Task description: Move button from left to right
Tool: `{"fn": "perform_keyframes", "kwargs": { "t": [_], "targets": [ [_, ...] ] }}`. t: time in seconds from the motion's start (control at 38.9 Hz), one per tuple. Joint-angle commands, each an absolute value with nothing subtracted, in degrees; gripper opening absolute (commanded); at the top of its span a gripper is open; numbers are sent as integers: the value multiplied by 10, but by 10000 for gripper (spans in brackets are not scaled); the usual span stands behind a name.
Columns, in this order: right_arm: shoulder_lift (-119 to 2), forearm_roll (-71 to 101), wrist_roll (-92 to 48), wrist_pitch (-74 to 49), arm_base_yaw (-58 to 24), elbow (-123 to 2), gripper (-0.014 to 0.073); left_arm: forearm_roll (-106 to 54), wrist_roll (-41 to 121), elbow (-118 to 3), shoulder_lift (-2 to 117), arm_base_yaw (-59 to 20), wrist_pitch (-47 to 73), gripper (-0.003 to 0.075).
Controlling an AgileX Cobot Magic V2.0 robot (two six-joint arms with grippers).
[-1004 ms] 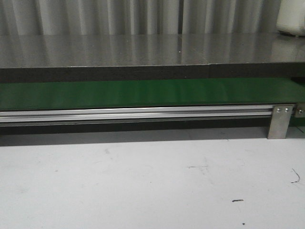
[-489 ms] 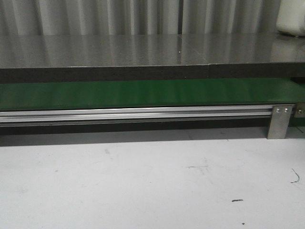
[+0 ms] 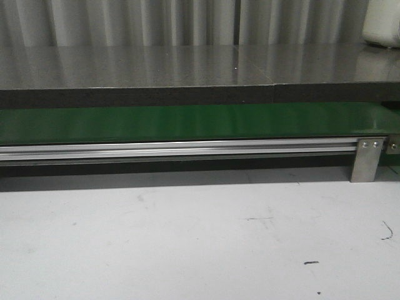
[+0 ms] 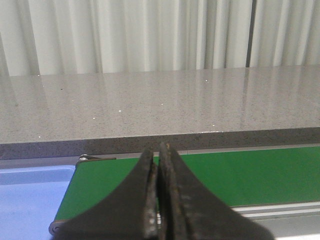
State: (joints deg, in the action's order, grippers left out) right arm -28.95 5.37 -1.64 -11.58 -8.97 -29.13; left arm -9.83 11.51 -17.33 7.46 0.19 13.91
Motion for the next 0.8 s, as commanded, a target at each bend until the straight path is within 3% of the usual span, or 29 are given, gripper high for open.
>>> {"fn": "perform_keyframes", "kwargs": {
  "t": [0.0, 0.28, 0.77],
  "targets": [
    [-211, 51, -21, -94, -91, -256, -68, -106, 110, -188, 79, -3, 91, -21],
    [-67, 50, -21, -113, -91, -198, -68, -106, 110, -188, 79, -3, 91, -21],
    [-62, 50, -21, -113, -91, -198, -68, -106, 110, -188, 79, -3, 91, -21]
  ]
}}
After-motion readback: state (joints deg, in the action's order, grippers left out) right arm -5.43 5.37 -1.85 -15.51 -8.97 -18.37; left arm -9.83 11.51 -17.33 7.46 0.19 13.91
